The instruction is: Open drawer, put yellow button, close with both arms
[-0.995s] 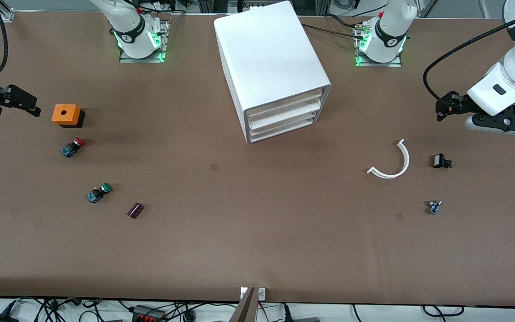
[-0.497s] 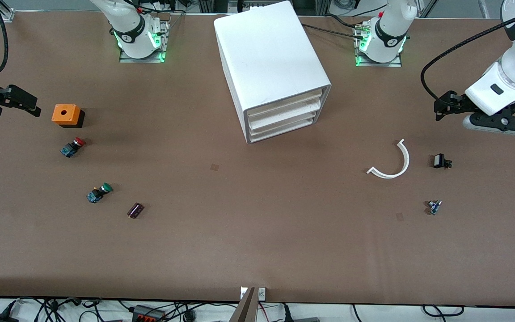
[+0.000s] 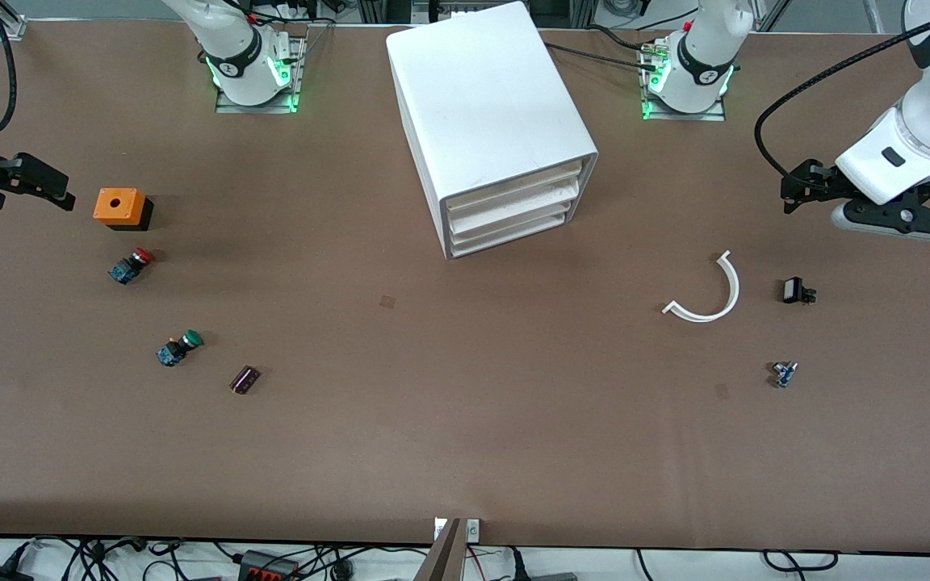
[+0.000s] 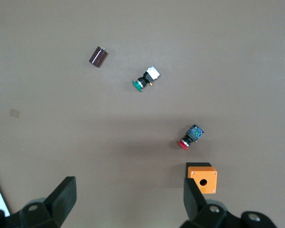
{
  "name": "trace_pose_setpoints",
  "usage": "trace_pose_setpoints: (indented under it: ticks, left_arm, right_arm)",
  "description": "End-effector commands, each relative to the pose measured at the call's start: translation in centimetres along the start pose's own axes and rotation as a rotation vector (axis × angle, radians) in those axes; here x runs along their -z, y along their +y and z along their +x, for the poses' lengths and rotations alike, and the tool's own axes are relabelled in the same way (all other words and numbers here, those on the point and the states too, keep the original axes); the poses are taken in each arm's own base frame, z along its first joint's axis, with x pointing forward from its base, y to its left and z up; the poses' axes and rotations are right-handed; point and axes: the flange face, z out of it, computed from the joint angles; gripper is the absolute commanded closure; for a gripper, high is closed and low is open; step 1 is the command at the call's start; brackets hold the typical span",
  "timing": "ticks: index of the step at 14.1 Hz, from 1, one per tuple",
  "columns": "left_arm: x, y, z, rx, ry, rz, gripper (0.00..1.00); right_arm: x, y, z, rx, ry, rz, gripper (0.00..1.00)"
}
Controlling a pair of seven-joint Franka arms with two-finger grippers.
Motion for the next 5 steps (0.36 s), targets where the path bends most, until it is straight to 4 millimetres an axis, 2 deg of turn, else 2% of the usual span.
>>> trace_pose_setpoints:
  ticks: [1,5]
  left_arm:
    - [0.92,0.35,-0.19,-0.005,0.001,-0.011,0.0]
    - [0.92,0.35,-0.19,-0.005,0.001,-0.011,0.0]
  right_arm:
    - [0.15,-0.24,-0.4,0.019,0.009,-0.013,0.0]
    - [0.1,-0.16,-0.47,0.016,0.003,-0.013,0.0]
